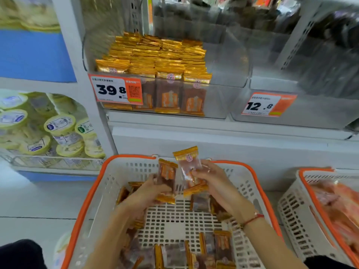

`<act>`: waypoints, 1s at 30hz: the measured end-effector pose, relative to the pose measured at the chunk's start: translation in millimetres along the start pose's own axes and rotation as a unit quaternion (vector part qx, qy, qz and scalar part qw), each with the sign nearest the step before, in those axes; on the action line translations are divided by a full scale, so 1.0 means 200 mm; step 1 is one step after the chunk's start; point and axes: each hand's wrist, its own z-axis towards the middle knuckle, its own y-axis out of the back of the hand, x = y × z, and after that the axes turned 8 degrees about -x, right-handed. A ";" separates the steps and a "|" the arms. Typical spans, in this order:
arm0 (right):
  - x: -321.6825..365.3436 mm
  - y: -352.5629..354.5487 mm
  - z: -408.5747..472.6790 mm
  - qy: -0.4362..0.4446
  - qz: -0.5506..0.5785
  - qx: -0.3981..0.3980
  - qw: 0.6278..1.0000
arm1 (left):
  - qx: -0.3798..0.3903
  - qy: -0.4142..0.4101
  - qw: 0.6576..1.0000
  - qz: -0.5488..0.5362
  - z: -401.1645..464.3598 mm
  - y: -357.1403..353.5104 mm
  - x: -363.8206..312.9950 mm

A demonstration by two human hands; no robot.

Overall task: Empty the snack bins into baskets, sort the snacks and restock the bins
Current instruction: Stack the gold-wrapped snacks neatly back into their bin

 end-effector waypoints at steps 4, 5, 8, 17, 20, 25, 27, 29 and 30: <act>0.19 0.08 -0.08 0.079 -0.103 0.052 0.990 | -0.037 -0.114 0.949 0.293 -0.06 0.06 -0.18; 0.23 0.09 -0.10 0.102 -0.129 0.065 0.984 | -0.044 -0.125 0.943 0.306 -0.09 0.07 -0.23; 0.32 0.05 -0.14 0.173 -0.160 0.052 0.970 | -0.049 -0.174 0.949 0.257 -0.17 0.07 -0.38; 0.57 -0.09 -0.09 0.382 -0.151 -0.059 0.910 | -0.067 -0.275 0.955 -0.083 -0.31 -0.04 -0.70; 0.66 -0.14 -0.08 0.413 -0.108 -0.075 0.901 | -0.078 -0.342 0.935 -0.056 -0.33 -0.04 -0.82; 0.90 -0.15 0.03 0.466 -0.049 -0.187 0.863 | -0.192 -0.470 0.861 0.027 -0.28 0.13 -1.03; 0.98 -0.12 0.09 0.479 -0.033 -0.198 0.855 | -0.213 -0.519 0.826 0.063 -0.23 0.20 -1.11; 1.02 -0.09 0.16 0.504 -0.084 -0.180 0.841 | -0.235 -0.537 0.800 0.131 -0.19 0.23 -1.15; 1.02 -0.07 0.19 0.514 -0.119 -0.157 0.835 | -0.244 -0.537 0.790 0.166 -0.18 0.23 -1.16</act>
